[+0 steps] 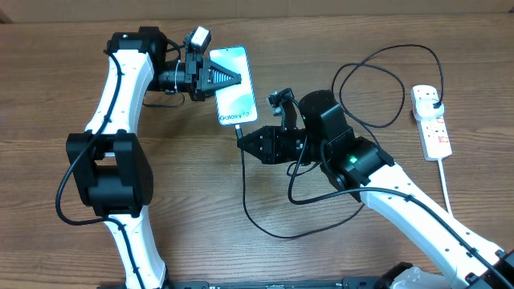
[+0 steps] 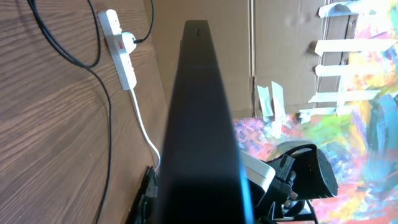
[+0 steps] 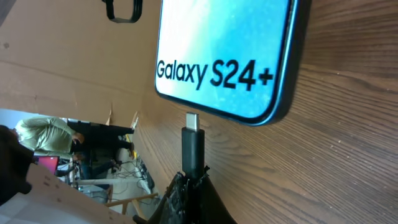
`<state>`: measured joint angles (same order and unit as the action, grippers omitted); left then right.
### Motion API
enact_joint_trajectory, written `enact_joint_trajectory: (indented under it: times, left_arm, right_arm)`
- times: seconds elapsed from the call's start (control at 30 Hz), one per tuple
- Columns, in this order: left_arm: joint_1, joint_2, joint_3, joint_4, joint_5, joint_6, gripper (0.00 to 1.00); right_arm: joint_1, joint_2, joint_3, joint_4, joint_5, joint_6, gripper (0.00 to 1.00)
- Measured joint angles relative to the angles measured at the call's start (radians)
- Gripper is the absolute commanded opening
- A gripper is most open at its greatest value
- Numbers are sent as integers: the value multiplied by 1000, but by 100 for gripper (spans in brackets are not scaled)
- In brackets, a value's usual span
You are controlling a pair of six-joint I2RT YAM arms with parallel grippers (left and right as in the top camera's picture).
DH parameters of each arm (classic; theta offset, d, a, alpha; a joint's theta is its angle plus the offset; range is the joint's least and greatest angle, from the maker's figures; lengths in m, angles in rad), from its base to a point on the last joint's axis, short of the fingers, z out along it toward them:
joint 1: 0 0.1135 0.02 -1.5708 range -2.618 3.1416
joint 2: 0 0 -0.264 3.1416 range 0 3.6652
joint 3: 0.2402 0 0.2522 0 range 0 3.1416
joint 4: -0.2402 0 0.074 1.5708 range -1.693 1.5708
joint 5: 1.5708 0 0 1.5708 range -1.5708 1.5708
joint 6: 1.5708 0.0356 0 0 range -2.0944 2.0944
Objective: Plug charger to phone and switch on socket
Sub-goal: 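Carry the plug with the right gripper up to the phone's bottom port, then push the plug into the phone's port with the right gripper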
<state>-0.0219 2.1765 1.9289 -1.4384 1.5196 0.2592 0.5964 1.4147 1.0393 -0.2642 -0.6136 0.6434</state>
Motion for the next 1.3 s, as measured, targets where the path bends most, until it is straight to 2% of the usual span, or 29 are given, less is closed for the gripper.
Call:
enact_joint_trajectory:
  times: [1.3]
  left_arm:
    - [0,0,0,6,12,-21,4]
  right_arm:
    - [-26,0,0,19,-11,11,4]
